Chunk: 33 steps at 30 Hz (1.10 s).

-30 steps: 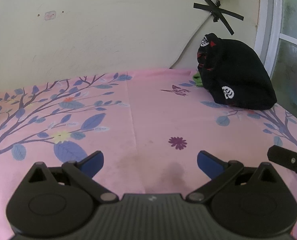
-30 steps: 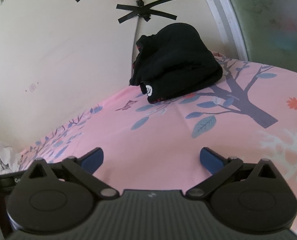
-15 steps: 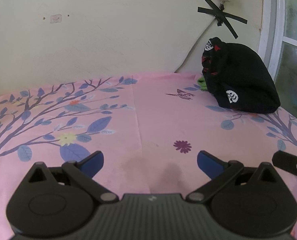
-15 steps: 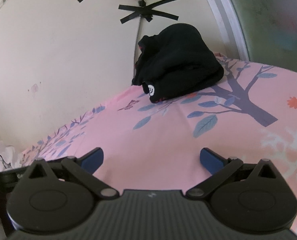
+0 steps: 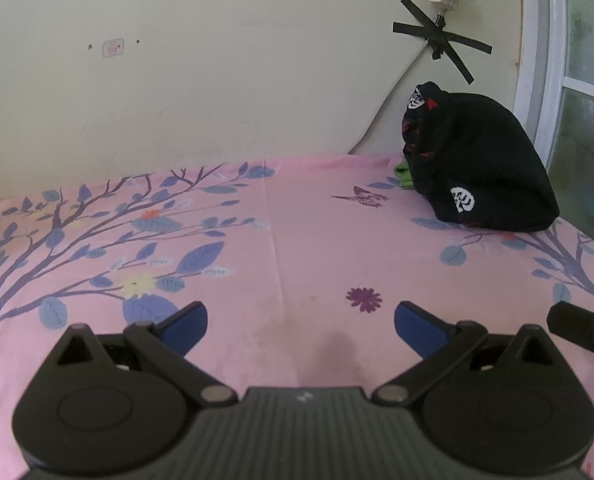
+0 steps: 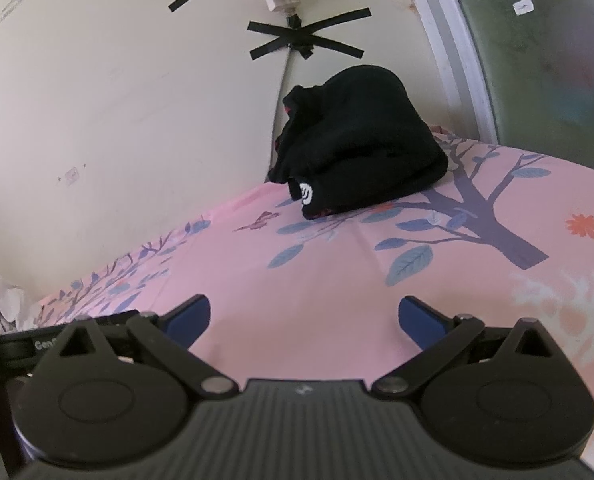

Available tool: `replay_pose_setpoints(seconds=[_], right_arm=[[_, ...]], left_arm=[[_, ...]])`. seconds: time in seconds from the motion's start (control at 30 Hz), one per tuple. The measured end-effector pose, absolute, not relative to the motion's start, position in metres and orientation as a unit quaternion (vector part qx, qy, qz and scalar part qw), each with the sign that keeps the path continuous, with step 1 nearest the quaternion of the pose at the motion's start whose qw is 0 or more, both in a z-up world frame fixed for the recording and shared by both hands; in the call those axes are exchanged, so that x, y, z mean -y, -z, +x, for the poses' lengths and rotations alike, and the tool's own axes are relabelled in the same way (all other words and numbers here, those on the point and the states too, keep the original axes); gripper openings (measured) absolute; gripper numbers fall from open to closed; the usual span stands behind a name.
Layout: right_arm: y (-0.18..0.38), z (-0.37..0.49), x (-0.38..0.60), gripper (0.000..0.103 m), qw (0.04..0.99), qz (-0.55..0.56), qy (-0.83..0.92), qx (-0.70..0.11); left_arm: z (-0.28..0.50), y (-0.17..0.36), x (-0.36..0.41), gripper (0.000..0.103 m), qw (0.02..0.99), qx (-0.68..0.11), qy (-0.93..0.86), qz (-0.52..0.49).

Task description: Fold small clothes

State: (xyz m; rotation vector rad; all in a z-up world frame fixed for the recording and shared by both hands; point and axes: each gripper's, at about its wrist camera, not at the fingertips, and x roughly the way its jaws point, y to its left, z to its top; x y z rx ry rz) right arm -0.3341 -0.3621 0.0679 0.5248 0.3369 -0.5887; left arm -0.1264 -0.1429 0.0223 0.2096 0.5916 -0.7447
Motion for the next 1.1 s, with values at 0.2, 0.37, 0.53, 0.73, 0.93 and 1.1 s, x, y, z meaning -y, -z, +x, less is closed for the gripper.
replay_pose_setpoints(seconds=[0.2,0.37,0.53,0.73,0.93,1.1], right_arm=[[-0.0681,-0.3395,0.3614,0.095,0.907,0.261,0.294,-0.152],[-0.0684,-0.3424,0.3606,0.094,0.906,0.260,0.301,-0.146],[-0.0682,-0.3430,0.3637,0.092,0.904,0.267,0.302,-0.144],[-0.0675,-0.3429,0.3664,0.091,0.901,0.277,0.300,-0.147],[-0.0677,-0.3429,0.3656,0.091,0.900,0.279,0.301,-0.147],[-0.0674,-0.3435,0.3665,0.091,0.898,0.284,0.302,-0.145]], left_arm=[[-0.1245,-0.0205,0.1439,0.103,0.882,-0.295,0.351,0.106],[-0.1213,-0.0182,0.1450,0.103,0.879,-0.308,0.347,0.112],[-0.1217,-0.0178,0.1453,0.103,0.878,-0.309,0.346,0.118],[-0.1245,-0.0186,0.1461,0.103,0.879,-0.305,0.344,0.128],[-0.1261,-0.0193,0.1464,0.103,0.880,-0.300,0.341,0.137],[-0.1279,-0.0203,0.1461,0.103,0.883,-0.293,0.338,0.143]])
